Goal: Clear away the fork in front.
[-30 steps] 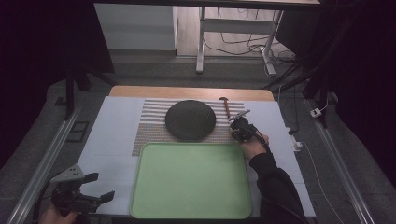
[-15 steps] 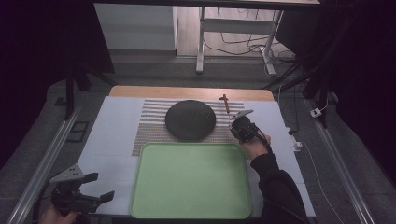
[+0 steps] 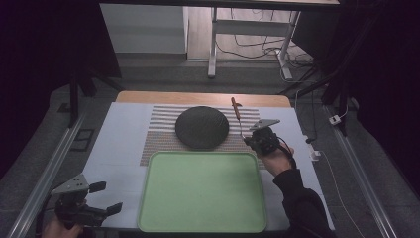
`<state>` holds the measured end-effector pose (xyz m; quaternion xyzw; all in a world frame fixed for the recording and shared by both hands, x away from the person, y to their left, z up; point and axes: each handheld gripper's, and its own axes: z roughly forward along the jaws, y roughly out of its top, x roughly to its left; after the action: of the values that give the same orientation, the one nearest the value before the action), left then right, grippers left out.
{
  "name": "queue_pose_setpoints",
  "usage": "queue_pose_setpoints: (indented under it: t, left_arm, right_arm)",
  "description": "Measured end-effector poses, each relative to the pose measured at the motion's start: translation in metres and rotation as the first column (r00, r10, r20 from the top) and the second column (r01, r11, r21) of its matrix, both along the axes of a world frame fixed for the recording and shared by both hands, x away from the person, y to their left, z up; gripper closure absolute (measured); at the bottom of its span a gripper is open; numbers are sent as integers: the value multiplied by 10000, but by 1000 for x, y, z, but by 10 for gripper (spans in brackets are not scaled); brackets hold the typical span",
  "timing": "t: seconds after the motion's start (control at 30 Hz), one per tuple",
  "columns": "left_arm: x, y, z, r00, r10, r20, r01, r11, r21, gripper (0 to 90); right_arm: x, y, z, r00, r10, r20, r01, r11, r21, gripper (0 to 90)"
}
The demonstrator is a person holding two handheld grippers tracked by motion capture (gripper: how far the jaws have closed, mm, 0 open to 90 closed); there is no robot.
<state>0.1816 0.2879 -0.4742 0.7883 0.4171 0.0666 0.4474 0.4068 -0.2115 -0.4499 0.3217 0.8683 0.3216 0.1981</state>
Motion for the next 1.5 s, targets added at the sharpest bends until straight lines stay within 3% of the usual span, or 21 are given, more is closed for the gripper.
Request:
queue_pose_setpoints:
  t: [0.17,0.4,0.57,0.7,0.93,1.07,1.2,1.37,1.5]
  left_arm:
    - [6,-8,2,9992,-393,107,393,9992,-15,0]
    - [19,-27,7,9954,-750,589,742,9971,162,0]
    - [31,-42,10,9899,-1241,680,1218,9919,370,0]
    - [42,-53,14,9846,-1628,641,1599,9860,483,0]
    - [64,-73,19,9709,-2284,725,2232,9720,733,0]
    - [73,-83,22,9526,-2878,985,2793,9558,913,0]
    - [81,-93,22,9386,-3257,1135,3119,9420,1243,0]
    - [86,-103,24,9221,-3619,1372,3402,9268,1589,0]
    - [88,-109,27,9092,-3835,1624,3498,9148,2018,0]
  right_arm:
    - [-20,-1,7,9986,511,-146,-505,9978,433,900]
    - [-43,-1,11,9918,1252,-270,-1230,9898,716,900]
    - [-65,3,11,9775,2078,-368,-2044,9756,804,900]
    - [-84,10,11,9610,2729,-446,-2687,9597,823,900]
    - [-116,21,12,9241,3780,-564,-3720,9235,941,900]
    - [-131,26,14,8967,4376,-665,-4299,8968,1043,900]
    - [-145,32,14,8684,4899,-764,-4805,8695,1144,900]
    - [-160,38,15,8307,5485,-950,-5381,8350,1150,900]
    - [-169,42,16,8062,5803,-1152,-5679,8136,1247,900]
